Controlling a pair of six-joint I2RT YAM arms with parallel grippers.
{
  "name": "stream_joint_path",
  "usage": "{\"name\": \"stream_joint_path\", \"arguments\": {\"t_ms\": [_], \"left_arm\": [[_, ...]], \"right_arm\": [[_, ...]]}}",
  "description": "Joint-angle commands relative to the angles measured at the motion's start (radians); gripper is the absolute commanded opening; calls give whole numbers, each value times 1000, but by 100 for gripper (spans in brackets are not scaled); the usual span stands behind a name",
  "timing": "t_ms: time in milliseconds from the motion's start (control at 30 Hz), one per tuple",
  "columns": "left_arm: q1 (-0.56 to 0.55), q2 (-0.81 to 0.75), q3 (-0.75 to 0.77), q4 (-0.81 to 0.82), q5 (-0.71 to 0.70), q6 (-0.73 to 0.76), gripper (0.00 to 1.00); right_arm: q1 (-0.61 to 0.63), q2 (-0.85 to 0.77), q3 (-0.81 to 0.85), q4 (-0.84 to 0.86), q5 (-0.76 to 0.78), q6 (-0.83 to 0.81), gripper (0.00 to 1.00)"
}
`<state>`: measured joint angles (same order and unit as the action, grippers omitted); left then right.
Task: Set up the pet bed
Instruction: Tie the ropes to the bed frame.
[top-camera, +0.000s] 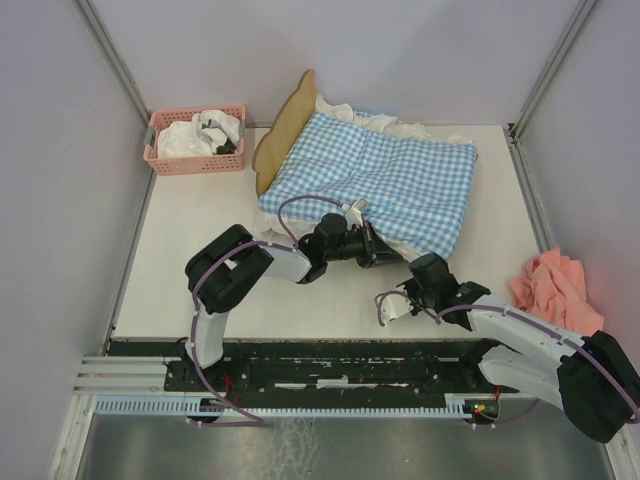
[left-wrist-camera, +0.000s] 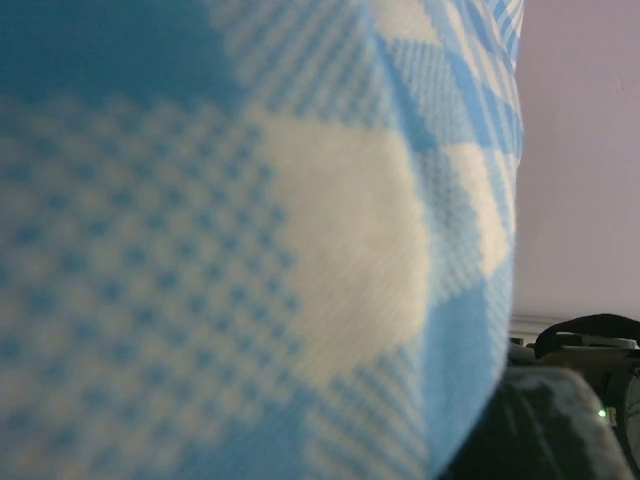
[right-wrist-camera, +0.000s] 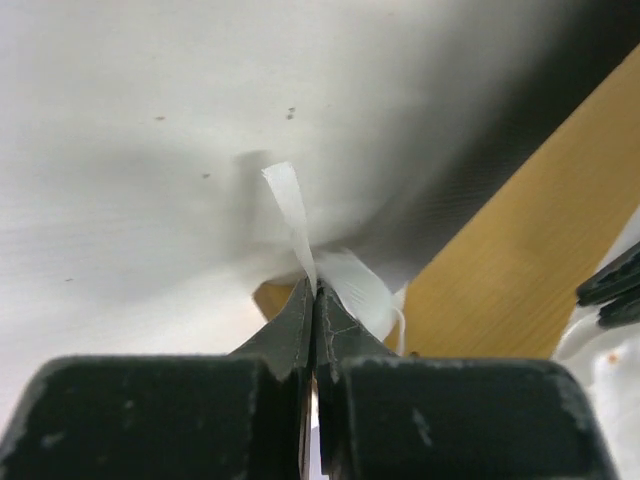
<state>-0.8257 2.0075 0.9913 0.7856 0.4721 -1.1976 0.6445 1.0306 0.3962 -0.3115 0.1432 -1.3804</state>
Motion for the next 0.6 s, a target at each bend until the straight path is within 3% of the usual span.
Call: {"name": "stream_joint_path", "arguments": {"t_ms": [0, 233, 567], "left_arm": [[2, 16, -42, 58, -37, 18, 3], [-8, 50, -76, 102, -33, 48, 3], [-25, 61, -134, 101, -64, 116, 3]], "right_arm": [[-22, -40, 49, -119, -90, 77, 2], [-71, -4, 137, -227, -176, 293, 2], [-131, 17, 215, -225, -222, 465, 2]]}}
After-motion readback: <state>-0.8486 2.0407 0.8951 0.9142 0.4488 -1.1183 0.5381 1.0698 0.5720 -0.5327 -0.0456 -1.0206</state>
